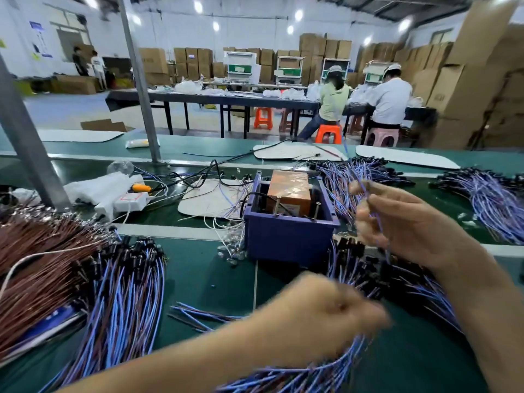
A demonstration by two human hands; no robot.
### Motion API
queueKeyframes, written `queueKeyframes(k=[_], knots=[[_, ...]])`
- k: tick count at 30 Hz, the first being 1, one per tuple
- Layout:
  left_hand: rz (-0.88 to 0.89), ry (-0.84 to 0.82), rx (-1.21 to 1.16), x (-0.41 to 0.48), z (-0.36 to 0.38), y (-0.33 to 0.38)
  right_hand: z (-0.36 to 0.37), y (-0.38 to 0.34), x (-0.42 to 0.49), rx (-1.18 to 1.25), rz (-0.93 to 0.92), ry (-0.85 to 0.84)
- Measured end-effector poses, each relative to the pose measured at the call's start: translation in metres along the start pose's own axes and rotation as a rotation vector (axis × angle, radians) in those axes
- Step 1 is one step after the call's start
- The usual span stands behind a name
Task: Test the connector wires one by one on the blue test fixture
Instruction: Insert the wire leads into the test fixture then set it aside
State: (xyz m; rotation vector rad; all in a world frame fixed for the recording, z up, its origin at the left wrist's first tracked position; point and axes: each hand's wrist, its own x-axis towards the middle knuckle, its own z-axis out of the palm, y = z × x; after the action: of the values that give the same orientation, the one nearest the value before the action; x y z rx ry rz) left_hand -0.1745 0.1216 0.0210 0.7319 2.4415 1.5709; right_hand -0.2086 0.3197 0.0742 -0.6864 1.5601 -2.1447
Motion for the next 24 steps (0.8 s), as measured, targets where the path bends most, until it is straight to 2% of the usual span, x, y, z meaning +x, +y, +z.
queueKeyframes(k=[1,3,4,7,10,12,14,17,21,24], knots=[[0.074,-0.068,-0.126,-0.008,0.007,0.016,0.002,-0.003,-0.005,-0.076,0.035,0.012],[-0.024,0.069,-0.528,0.007,-0.027,0.026,0.011,0.000,-0.008,-0.279,0.121,0.018],[-0.021,0.170,-0.601,0.011,-0.041,0.027,0.018,0.007,-0.008,-0.393,0.167,0.025],[0.096,0.152,-0.626,0.008,-0.045,0.021,0.033,0.030,-0.007,-0.568,0.261,0.104],[0.110,0.113,-0.679,0.005,-0.060,0.024,0.036,0.044,-0.007,-0.600,0.348,0.055],[0.120,0.143,-0.693,0.005,-0.063,0.026,0.034,0.050,-0.007,-0.695,0.406,0.029],[0.125,0.161,-0.720,0.006,-0.069,0.029,0.032,0.054,-0.006,-0.798,0.410,0.065],[0.197,0.210,-0.857,0.006,-0.082,0.028,0.026,0.052,-0.004,-0.940,0.258,0.256],[0.273,0.334,-0.936,0.004,-0.089,0.024,0.014,0.053,-0.001,-1.396,-0.125,0.615],[0.300,0.317,-0.866,0.001,-0.086,0.018,0.008,0.062,0.001,-1.484,-0.268,0.685]])
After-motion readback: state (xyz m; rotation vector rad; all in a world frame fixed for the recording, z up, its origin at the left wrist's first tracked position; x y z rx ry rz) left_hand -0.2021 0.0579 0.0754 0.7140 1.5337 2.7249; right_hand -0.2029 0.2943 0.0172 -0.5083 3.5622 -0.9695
